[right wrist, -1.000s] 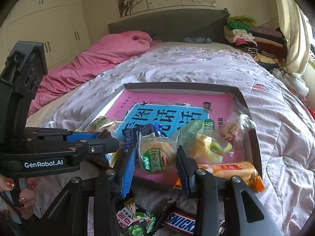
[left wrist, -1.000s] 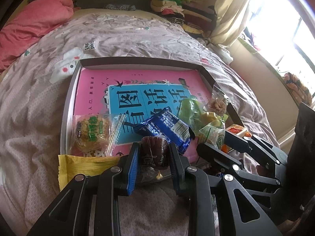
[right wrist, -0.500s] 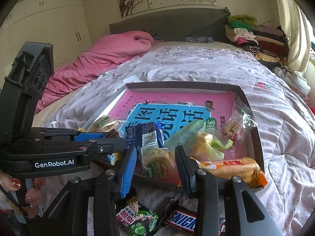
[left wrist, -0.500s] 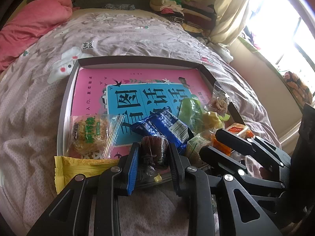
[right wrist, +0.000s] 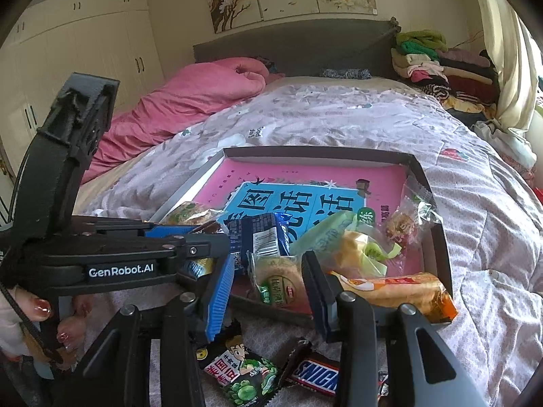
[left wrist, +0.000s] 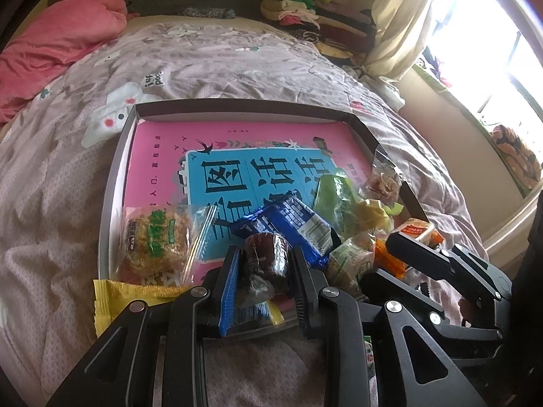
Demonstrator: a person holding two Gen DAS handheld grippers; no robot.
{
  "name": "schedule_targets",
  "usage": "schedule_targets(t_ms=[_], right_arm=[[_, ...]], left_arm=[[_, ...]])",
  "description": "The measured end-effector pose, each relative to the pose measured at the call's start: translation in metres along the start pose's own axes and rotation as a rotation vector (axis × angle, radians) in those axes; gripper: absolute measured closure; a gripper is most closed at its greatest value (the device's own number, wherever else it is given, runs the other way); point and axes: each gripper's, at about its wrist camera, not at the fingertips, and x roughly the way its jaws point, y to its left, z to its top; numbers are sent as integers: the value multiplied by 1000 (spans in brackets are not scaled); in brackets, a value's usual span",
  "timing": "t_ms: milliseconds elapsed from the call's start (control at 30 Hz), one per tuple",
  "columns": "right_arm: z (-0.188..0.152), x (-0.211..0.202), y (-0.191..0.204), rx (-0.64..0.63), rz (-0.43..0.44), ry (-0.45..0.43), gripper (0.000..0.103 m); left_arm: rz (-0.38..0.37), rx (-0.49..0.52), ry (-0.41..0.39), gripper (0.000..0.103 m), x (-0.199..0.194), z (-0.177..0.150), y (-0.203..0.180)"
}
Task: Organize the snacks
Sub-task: 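Lower the brown packet into the tray with left tool while right tool releases the bread packet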
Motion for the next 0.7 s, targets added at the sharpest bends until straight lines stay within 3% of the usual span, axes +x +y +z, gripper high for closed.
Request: schedule_targets(t_ms=[700], right_arm=[[1,-6,-9,23,-18,-19,61]], left_arm=[[-7,-14,-13,70,-5,3,2]])
